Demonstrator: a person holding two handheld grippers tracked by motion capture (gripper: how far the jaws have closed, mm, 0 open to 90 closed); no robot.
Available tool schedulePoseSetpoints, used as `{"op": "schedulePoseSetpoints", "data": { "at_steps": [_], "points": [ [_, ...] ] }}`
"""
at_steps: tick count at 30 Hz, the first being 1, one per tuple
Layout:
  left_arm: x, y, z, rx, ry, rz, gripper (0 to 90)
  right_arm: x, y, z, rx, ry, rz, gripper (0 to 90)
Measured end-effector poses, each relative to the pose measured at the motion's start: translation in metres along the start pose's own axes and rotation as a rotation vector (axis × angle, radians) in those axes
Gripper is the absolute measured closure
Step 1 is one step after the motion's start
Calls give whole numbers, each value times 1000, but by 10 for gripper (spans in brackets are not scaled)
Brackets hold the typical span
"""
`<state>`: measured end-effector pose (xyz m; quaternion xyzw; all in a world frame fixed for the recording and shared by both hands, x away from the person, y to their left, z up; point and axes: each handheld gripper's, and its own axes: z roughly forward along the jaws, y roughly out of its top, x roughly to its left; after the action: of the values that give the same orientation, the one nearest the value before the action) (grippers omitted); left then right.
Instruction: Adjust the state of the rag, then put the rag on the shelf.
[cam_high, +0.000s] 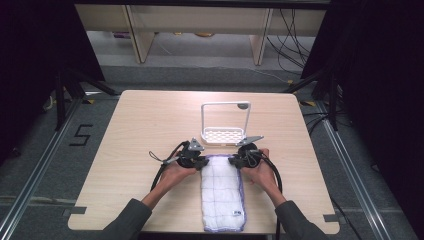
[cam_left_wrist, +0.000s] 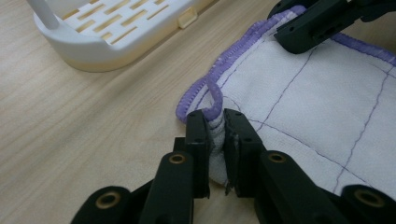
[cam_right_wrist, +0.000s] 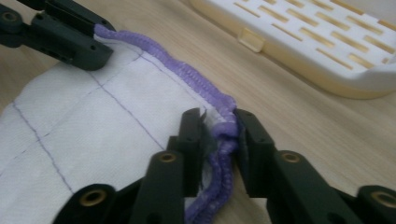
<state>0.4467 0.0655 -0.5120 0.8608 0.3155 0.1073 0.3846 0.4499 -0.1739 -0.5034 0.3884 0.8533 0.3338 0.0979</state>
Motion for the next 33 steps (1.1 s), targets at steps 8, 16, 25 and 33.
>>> {"op": "schedulePoseSetpoints", "data": {
  "at_steps": [8, 16, 25, 33],
  "points": [
    [-2, 3, -7, -36, 22, 20, 835, 3, -1, -4, -7, -32, -38, 826],
    [-8, 15, -26, -82, 10, 44, 835, 7, 3, -29, -117, -7, -107, 829],
    [-11, 22, -41, -113, -7, 51, 833, 13, 6, -48, -146, 7, -104, 828],
    [-16, 28, -55, -137, -15, 75, 832, 24, 9, -61, -169, 31, -120, 829]
  ]
}}
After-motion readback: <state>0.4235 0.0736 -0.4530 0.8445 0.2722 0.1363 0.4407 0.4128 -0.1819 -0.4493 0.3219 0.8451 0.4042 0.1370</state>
